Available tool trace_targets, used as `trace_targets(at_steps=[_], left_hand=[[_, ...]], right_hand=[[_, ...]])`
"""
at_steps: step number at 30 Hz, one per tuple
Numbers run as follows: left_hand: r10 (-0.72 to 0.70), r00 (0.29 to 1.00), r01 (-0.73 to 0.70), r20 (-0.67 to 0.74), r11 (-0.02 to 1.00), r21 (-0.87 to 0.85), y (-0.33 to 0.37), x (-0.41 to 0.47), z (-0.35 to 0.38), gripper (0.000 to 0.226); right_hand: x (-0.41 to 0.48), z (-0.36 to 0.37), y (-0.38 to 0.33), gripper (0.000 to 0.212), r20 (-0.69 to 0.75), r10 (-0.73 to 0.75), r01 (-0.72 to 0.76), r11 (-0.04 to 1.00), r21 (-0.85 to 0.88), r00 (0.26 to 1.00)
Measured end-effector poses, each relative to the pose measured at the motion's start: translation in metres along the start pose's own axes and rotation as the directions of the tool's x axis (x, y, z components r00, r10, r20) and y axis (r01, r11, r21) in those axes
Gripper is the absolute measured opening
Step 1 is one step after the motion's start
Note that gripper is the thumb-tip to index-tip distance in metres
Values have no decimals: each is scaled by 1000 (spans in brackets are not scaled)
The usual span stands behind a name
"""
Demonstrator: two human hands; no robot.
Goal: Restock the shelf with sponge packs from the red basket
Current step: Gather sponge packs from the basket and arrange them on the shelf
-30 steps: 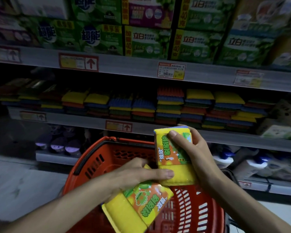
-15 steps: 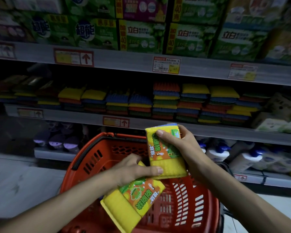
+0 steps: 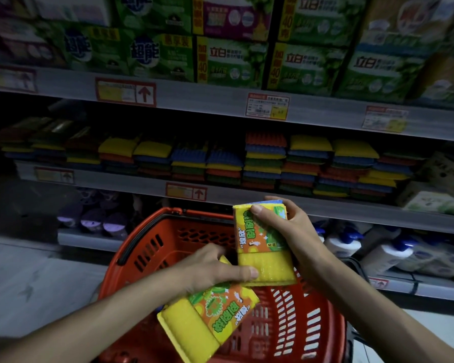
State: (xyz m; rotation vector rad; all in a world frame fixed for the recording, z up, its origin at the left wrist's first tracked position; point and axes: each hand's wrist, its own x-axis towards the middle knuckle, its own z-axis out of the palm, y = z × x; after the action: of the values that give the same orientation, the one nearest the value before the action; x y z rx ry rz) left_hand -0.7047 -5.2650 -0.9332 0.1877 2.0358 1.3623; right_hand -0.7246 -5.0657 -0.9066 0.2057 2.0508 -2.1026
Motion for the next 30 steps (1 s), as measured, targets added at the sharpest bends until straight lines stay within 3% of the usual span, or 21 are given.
trace_targets(at_steps=[7,14,18,20,24,30], left_hand=[[-8,1000,8,21,1000,18,-2,1,-3,74],[-16,1000,16,17,1000,27,9,-5,-14,62],[-72,989,65,-130,996,-60,8,-7,-29,76],[-121,976,84,-183,977,-195,8,-8,-35,77],[-170,973,98,-154,914,-394,16,-13,-39,64],[-168,975,94,-144,904,-416,19,-19,-31,59]], right_hand=[[-1,0,1,76,-6,-4,4,1000,11,1000],[1,0,1,83,10,9,-9,1000,8,1000],[2,-4,4,96,52,109,-110,994,18,993],[-2,-2,7,86,84,116,-116,993,-3,990],[-9,9,11,52,138,105,-107,994,7,985],[-5,25,5,34,78,120,-130,981,145,990]])
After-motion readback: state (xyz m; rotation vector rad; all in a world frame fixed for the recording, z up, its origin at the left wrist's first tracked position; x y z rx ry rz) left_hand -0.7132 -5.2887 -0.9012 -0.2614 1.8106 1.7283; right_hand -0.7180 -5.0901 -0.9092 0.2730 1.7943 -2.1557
